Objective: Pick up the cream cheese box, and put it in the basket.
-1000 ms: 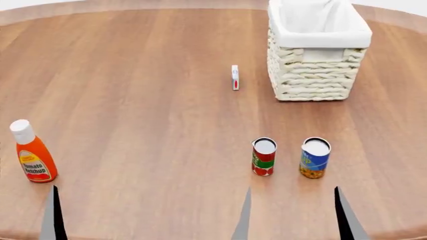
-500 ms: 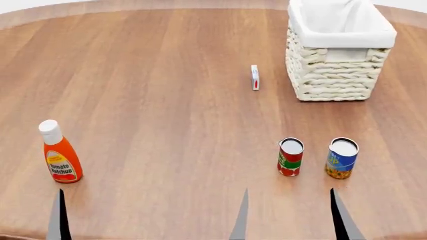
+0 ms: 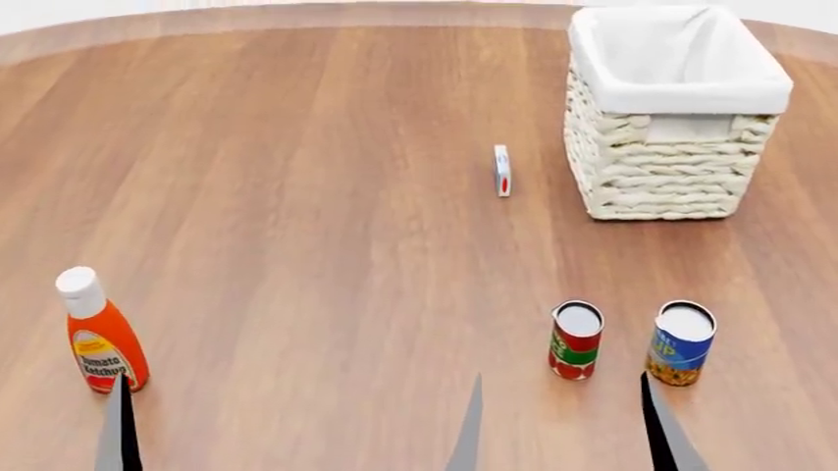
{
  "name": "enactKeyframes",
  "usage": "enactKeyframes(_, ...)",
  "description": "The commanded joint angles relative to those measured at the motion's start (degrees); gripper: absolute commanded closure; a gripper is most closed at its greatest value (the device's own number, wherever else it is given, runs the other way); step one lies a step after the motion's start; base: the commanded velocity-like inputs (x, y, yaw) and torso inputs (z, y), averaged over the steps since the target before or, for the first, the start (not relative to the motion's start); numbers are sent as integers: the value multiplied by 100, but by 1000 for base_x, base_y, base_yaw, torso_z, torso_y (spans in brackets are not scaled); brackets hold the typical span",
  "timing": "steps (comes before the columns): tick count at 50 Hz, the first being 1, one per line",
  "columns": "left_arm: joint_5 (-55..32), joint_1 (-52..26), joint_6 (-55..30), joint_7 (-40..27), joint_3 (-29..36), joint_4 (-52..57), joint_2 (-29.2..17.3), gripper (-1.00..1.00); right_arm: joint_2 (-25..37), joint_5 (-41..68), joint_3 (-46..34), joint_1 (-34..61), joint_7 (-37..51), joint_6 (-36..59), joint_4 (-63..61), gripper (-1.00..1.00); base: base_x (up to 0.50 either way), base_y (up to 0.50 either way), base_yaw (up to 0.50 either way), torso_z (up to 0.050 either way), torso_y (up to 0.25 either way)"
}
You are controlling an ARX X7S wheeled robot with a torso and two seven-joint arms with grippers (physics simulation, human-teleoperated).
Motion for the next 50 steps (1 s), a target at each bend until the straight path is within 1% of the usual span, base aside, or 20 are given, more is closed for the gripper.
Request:
enactKeyframes(1,-23,-17,-23,-18,10,5,-21,-100,33,36,-27,21,27,-14,24,-100,195,0,0,0,0)
enactKeyframes(17,-33,-43,-17,-47,38,-15,-45,-100,77,122,-40,45,34,-100,75,-100,251,0,0,0,0)
enactKeyframes(26,-150,-70,-36,-78,-69,-31,-62,-100,116,150,-21,59,73,-56,42,-100,294,0,0,0,0)
enactKeyframes(50,-131,-68,-8,-125,15,-52,-92,-100,165,151,-111,60,127,-116,84,-100,293,0,0,0,0)
